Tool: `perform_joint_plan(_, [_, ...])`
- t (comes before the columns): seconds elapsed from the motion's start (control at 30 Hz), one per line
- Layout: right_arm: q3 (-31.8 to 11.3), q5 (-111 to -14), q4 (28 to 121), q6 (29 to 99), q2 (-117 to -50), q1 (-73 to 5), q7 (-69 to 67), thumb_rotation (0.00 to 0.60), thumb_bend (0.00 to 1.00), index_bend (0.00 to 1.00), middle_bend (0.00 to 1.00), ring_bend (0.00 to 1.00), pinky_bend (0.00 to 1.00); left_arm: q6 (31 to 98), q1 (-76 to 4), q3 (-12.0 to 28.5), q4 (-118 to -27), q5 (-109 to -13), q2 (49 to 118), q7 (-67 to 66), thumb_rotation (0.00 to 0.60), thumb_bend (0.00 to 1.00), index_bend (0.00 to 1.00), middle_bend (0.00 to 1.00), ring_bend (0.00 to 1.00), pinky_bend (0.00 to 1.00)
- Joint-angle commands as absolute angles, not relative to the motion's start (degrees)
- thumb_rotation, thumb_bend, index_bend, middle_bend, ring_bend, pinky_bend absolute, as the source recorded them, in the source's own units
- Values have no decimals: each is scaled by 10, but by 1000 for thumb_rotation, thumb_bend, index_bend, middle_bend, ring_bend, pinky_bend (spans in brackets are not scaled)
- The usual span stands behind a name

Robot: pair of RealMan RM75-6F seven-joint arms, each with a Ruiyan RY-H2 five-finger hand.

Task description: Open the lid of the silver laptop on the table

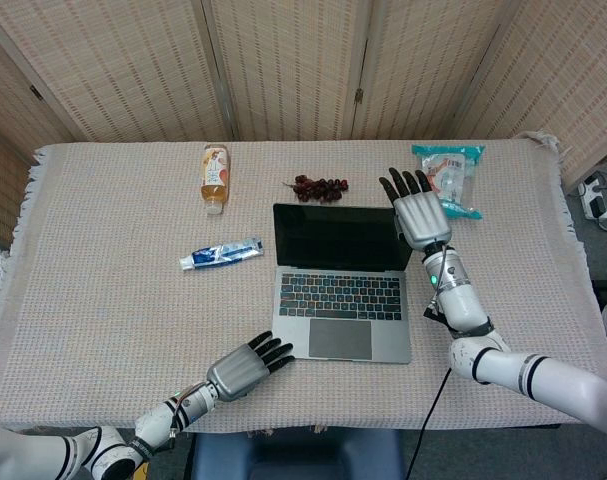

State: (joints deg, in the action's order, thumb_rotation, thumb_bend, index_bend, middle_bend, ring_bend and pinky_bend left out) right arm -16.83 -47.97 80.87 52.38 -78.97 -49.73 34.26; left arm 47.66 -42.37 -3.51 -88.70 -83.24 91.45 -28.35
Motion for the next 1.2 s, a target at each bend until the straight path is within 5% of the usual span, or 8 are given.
perform_joint_plan(0.03, [-152,-535,865,547,-752,-472,309,600,695,0,0,0,0,493,-419,-34,-903,-843,899,-268,600,782,56,27,0,0])
perform_joint_plan(0.3, [-124,-639,987,615,-658,-398,226,600,695,0,0,0,0,546,-394,-16,-935,-830,847,-230,600,782,54,27,0,0])
perform_joint_plan(0.57, [-43,-789,1045,709,-566,-279,112,600,695,0,0,0,0,656,-327,9,-928,-811,775,-133,600,783,60,28,0,0])
perform_joint_plan(0.83, [34,-904,994,820,-575,-169,33,600,695,0,0,0,0,766,-236,4,-904,-806,718,-48,600,782,71,37,0,0])
perform_joint_plan(1.2, [64,-931,905,923,-644,-60,-24,600,695,0,0,0,0,918,-112,-26,-864,-847,716,1,600,781,73,38,0,0])
